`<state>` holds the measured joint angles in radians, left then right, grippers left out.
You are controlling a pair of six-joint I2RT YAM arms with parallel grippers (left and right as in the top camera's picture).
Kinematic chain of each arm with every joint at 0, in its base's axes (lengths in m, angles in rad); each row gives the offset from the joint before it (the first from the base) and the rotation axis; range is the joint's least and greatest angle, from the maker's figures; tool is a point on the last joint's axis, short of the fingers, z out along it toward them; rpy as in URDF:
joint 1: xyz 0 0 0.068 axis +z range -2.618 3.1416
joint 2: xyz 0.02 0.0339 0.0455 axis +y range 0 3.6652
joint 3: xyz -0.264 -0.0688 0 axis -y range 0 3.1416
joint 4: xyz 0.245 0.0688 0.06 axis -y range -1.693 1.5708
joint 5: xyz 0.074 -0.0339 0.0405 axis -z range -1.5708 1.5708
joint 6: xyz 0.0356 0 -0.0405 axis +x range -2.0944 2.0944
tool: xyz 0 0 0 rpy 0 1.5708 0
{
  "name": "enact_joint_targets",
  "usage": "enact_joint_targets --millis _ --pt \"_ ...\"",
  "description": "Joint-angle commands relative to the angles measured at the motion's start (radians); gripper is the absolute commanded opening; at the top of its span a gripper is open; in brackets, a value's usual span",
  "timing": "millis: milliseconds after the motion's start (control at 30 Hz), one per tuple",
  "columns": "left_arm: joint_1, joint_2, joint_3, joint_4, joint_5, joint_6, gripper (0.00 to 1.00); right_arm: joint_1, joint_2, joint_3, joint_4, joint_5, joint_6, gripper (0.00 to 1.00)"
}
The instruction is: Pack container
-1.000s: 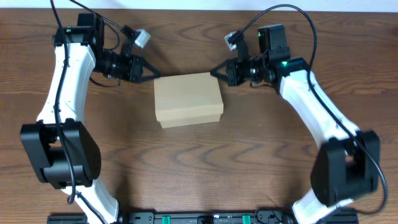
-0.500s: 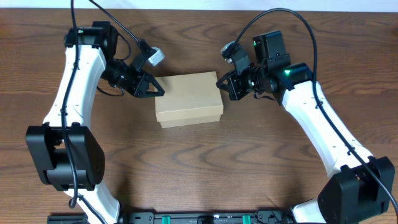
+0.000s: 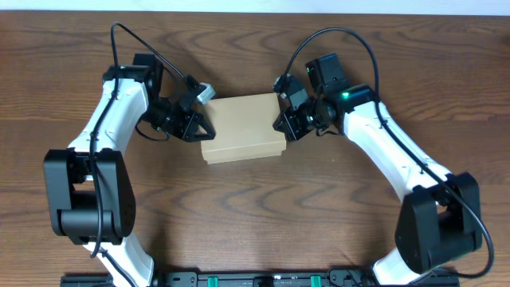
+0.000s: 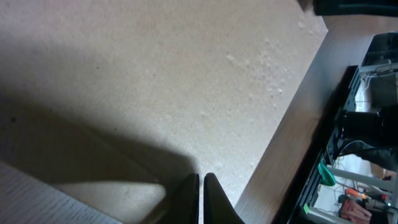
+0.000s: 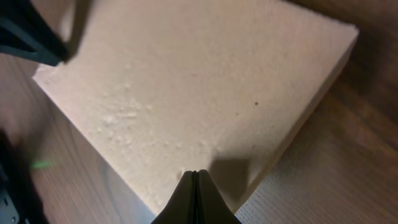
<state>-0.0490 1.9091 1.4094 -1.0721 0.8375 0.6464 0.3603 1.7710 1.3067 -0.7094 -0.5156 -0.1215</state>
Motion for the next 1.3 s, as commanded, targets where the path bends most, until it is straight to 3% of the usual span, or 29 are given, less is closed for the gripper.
enact_joint_targets --millis 0,267,533,800,1133,1267 --pt "-0.008 -0.009 -0.029 0.009 -0.027 -0.027 0.05 0.008 0.038 -0.027 -0.002 0.007 -0.018 0.01" --pt "-0.01 -0.01 -0.032 0.013 -0.06 -0.053 0.06 0.008 0.047 -0.051 -0.002 0.023 -0.034 0.01" --pt "-0.01 -0.023 0.05 0.04 -0.039 -0.192 0.06 -0.014 0.004 -0.026 0.143 0.053 -0.051 0.01" --pt "-0.011 -0.217 0.159 0.018 -0.079 -0.293 0.06 -0.1 -0.104 0.038 0.312 0.074 0.009 0.01" --pt "-0.065 -0.696 0.15 -0.209 -0.31 -0.28 0.11 -0.116 -0.443 0.057 -0.109 -0.027 0.009 0.01" --pt "-0.077 -0.874 0.056 -0.278 -0.289 -0.293 0.08 -0.1 -0.633 -0.011 -0.317 0.031 -0.029 0.02"
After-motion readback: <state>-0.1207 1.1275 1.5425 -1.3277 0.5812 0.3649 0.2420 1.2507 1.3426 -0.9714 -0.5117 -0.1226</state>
